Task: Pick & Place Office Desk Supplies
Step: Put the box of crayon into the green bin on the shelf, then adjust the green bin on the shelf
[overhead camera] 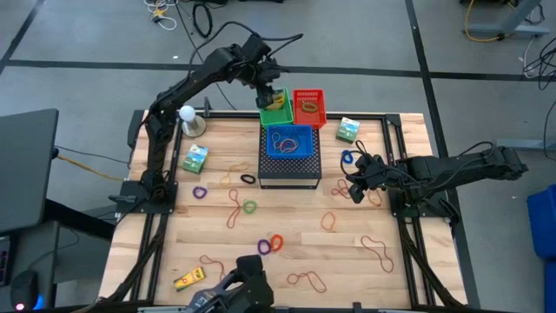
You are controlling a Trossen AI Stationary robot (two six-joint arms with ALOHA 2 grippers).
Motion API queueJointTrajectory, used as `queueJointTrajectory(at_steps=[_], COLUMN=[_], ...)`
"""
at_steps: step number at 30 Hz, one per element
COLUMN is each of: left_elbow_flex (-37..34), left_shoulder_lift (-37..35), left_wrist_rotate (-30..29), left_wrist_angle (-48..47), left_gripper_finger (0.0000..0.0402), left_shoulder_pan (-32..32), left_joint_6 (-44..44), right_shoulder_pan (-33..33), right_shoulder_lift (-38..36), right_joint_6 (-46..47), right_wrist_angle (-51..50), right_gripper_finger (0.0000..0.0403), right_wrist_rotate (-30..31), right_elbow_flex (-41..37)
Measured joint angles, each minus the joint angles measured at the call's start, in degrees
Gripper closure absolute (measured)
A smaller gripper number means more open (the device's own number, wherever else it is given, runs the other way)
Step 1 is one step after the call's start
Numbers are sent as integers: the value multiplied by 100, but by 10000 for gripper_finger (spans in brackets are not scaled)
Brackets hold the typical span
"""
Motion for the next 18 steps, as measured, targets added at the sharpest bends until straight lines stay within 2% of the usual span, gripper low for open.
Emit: queueJointTrajectory(at_steps=[6, 10, 15, 18], left_elbow_flex=[0, 0, 2, 2], left_shoulder_lift=[-309, -557, -718, -718], left_wrist_rotate=[-1, 218, 2259, 2792], left_wrist_angle=[-102, -138, -466, -676], left_gripper_finger=[198, 231, 310, 361], left_shoulder_pan=[28, 106, 201, 51], left_joint_6=[-14, -452, -670, -684], right_shoulder_pan=[0, 0, -164, -473], right_shoulder_lift=[0, -1, -2, -2], right_joint_6=[-14, -16, -25, -28], right_wrist_angle=[2, 20, 249, 336], right_gripper_finger=[394, 394, 394, 394], right_wrist_rotate=[2, 2, -32, -271], right_elbow_flex=[0, 0, 0, 7])
